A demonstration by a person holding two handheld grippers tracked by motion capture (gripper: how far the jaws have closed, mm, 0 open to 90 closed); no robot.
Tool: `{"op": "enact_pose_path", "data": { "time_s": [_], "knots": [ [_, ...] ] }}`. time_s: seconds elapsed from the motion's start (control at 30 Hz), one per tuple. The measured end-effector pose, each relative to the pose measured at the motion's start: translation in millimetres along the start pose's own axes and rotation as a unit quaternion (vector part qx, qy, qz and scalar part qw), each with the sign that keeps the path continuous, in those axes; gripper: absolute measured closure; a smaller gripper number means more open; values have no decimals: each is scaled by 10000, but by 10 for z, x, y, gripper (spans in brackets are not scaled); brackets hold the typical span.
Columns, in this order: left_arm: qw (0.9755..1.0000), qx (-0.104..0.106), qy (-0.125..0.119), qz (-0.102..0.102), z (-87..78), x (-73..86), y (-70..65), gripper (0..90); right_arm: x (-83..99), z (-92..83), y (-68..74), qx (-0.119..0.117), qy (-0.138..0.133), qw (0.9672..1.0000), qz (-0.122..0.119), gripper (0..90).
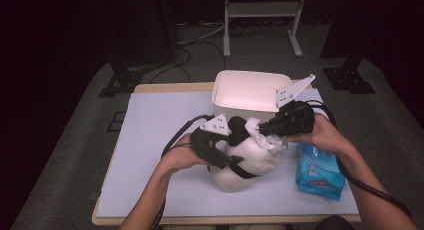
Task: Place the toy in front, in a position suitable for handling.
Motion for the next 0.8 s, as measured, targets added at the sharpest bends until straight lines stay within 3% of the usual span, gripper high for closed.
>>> {"op": "enact_pose_path", "data": {
  "time_s": [0.37,0.63,0.8],
  "knots": [
    [10000,47,18,64,50,-38,-19,303,-88,34,-6,78,9,10000,-57,843],
    [9998,-39,-45,-211,93,-50,13,307,-69,4,-7,219,87,9997,-14,844],
    [9997,-40,-61,-245,123,-65,34,312,10,-41,-8,234,107,9997,60,843]
  ]
}}
Point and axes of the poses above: each handheld gripper's, and its own axes: z roughly forward along the jaws, x roughly out of its underside, y roughly to its left, the point moved 1 cm from there along z, roughly forward along the jaws, and after that the axes turned 7 degrees about y, right-handed, at the moved point
